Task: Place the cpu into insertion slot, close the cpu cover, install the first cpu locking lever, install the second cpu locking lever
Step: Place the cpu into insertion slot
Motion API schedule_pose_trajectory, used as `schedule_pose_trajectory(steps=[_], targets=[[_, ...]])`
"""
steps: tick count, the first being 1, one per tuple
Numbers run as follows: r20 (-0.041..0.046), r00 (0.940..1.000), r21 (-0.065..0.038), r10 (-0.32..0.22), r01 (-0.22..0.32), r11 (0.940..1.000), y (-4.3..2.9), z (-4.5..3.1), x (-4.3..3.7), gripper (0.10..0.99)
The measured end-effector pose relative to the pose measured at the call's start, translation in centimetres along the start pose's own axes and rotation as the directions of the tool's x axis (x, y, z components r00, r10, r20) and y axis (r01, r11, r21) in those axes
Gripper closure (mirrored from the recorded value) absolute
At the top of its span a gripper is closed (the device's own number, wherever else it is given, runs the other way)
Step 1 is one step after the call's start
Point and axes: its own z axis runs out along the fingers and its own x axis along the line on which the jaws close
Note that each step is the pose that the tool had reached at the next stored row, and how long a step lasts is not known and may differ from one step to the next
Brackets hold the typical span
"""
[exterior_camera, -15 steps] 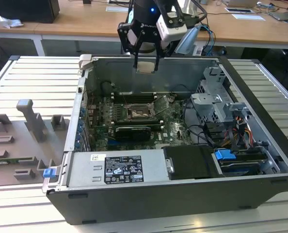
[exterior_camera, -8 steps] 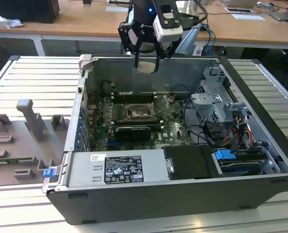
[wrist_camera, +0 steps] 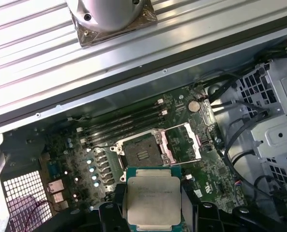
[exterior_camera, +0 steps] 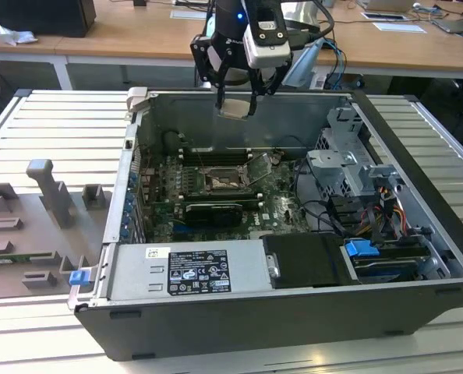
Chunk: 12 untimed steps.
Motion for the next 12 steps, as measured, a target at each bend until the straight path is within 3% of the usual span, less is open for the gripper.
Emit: schedule_pose_trajectory(steps=[12], targets=[[0.0067, 0.9969, -0.002, 0.078, -0.078, 0.9970, 0.00, 0.03, 0.00, 0.549]])
